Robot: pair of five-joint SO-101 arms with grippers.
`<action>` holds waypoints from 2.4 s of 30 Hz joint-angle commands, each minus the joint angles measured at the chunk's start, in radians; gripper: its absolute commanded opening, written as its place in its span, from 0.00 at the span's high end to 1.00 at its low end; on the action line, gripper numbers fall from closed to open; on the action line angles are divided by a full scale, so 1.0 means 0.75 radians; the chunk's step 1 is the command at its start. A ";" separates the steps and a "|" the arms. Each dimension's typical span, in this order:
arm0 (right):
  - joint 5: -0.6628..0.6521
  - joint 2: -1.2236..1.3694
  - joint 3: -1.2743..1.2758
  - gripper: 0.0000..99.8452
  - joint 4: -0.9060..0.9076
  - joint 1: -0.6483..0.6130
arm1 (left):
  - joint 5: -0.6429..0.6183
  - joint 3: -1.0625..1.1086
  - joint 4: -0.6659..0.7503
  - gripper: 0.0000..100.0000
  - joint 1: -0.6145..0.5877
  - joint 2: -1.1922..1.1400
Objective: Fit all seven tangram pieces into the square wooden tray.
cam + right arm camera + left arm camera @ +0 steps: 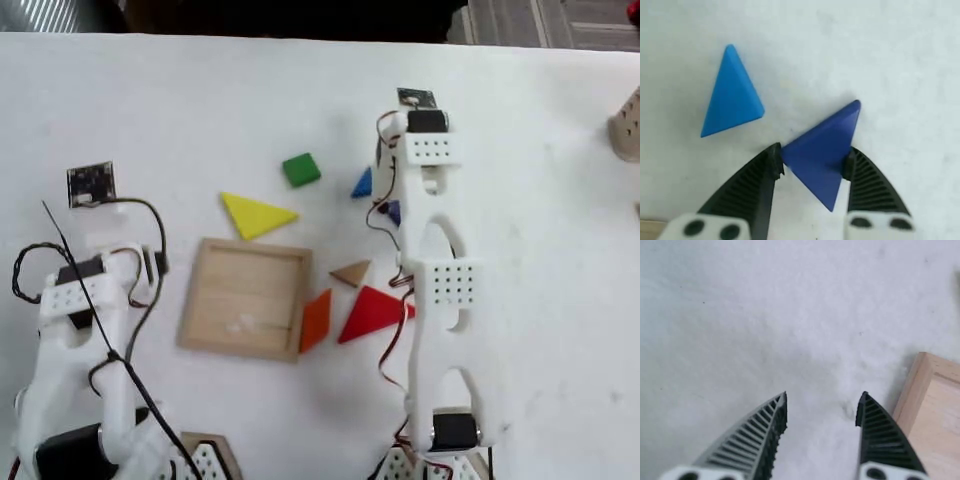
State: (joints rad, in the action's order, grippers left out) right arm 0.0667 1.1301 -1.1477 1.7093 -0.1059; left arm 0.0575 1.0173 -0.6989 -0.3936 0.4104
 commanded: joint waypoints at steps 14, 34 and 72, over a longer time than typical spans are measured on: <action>-0.033 -0.429 0.321 0.92 0.013 -0.017 | 0.014 -0.065 0.006 0.77 0.009 0.001; -0.119 -1.169 1.365 0.91 -0.320 -0.598 | 0.014 -0.070 0.008 0.77 0.009 0.001; -0.370 -1.351 1.512 0.91 -0.294 -0.517 | 0.012 -0.065 0.039 0.77 0.011 0.001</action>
State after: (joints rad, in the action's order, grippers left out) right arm -0.2033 0.2263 -0.0046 1.4822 -0.5462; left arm 0.0575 1.0173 -0.6989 -0.3936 0.4104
